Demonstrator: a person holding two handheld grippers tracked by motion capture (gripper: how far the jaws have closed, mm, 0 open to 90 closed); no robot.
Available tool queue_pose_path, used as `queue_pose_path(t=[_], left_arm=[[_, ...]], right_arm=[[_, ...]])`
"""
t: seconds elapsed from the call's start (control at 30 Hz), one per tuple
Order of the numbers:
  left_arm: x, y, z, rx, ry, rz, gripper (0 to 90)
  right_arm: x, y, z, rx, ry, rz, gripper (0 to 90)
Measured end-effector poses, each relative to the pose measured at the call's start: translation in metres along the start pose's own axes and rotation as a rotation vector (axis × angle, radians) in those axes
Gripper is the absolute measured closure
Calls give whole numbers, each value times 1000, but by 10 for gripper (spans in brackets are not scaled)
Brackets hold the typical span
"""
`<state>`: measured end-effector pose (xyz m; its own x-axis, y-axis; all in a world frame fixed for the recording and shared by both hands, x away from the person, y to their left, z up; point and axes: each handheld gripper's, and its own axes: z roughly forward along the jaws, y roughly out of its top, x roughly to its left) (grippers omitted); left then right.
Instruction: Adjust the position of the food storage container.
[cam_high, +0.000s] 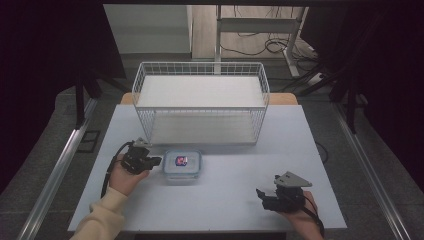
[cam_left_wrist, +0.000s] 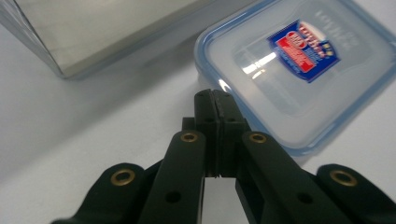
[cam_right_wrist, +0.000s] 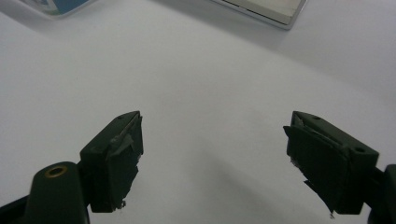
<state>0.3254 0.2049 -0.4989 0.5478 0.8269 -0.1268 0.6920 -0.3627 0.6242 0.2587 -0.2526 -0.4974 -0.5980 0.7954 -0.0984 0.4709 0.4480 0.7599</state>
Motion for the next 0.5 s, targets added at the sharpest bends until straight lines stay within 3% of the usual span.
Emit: queue_pose_path(t=[0.27, 0.5], left_arm=[[5, -1, 9, 17, -13, -26, 894], [-1, 1, 12, 13, -19, -13, 895]], right_arm=[[0, 0, 1, 0, 2, 0, 186], [0, 0, 1, 0, 1, -3, 186]])
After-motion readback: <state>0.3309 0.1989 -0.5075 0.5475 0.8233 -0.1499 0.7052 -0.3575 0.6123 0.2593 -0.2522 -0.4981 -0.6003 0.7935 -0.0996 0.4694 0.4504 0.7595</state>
